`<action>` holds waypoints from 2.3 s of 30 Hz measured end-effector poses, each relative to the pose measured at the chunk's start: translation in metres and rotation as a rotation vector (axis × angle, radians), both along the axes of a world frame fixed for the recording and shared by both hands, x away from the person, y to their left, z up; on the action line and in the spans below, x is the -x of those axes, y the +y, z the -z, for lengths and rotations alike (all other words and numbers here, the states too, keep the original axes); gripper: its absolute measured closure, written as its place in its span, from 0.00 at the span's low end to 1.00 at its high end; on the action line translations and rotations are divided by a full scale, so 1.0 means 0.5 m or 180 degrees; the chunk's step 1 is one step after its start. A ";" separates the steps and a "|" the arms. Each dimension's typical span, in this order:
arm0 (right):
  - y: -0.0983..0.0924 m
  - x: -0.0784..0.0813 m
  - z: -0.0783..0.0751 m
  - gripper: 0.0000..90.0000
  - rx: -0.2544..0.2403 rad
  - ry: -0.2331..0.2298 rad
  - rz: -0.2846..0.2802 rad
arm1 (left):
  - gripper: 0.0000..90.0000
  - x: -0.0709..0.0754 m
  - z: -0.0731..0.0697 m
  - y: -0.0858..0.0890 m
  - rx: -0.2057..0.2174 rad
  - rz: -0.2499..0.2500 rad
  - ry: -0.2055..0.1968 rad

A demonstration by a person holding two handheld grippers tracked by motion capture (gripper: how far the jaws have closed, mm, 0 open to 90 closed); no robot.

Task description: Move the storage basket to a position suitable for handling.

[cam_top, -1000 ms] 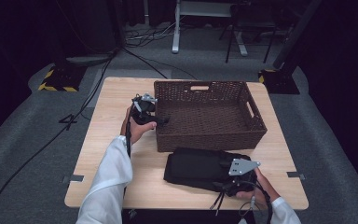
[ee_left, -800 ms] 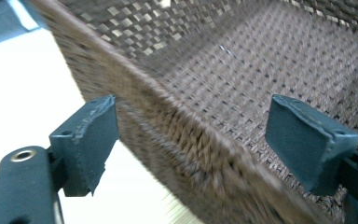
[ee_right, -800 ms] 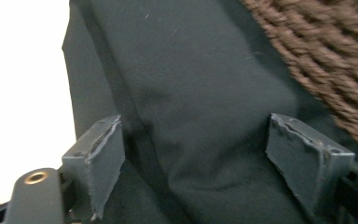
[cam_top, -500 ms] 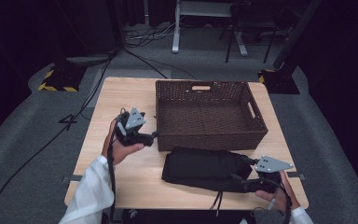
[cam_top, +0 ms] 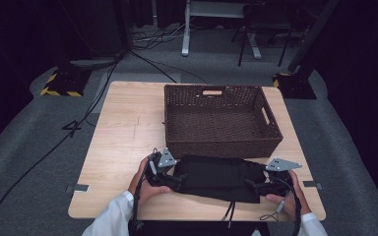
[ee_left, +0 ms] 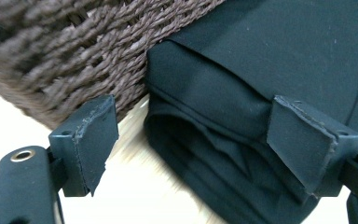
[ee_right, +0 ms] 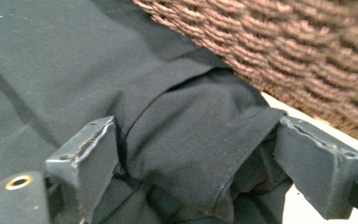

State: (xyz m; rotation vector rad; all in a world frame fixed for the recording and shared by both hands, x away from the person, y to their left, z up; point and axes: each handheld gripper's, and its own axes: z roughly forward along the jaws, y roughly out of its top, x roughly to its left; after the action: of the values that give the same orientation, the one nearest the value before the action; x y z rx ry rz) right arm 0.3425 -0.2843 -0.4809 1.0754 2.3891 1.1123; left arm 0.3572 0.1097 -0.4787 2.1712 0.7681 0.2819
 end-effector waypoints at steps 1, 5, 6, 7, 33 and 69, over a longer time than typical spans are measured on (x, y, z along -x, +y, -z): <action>-0.003 -0.004 0.002 0.09 -0.0034 0.0056 0.0023 | 0.18 -0.002 0.003 -0.002 -0.0020 0.0016 0.0022; -0.011 -0.017 0.017 0.06 -0.0186 0.0265 0.0051 | 0.24 0.004 0.011 -0.010 -0.0022 0.0279 0.0119; -0.013 -0.019 0.019 0.07 -0.0221 0.0304 0.0035 | 0.23 0.006 0.011 -0.011 -0.0009 0.0310 0.0134; -0.013 -0.019 0.019 0.07 -0.0221 0.0304 0.0035 | 0.23 0.006 0.011 -0.012 0.0003 0.0334 0.0151; 0.029 0.003 0.033 0.00 -0.0046 0.0449 -0.0340 | 0.00 0.004 0.045 -0.053 -0.0344 0.0394 0.0318; 0.024 0.010 -0.007 0.10 -0.0119 0.0299 0.0001 | 0.00 0.007 0.052 -0.054 -0.0363 0.0502 0.0174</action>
State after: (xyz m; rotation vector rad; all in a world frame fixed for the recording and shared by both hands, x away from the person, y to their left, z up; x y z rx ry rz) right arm 0.3375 -0.2723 -0.4772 1.1647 2.4484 1.1344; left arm 0.3537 0.0825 -0.5046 2.3409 0.6194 0.1897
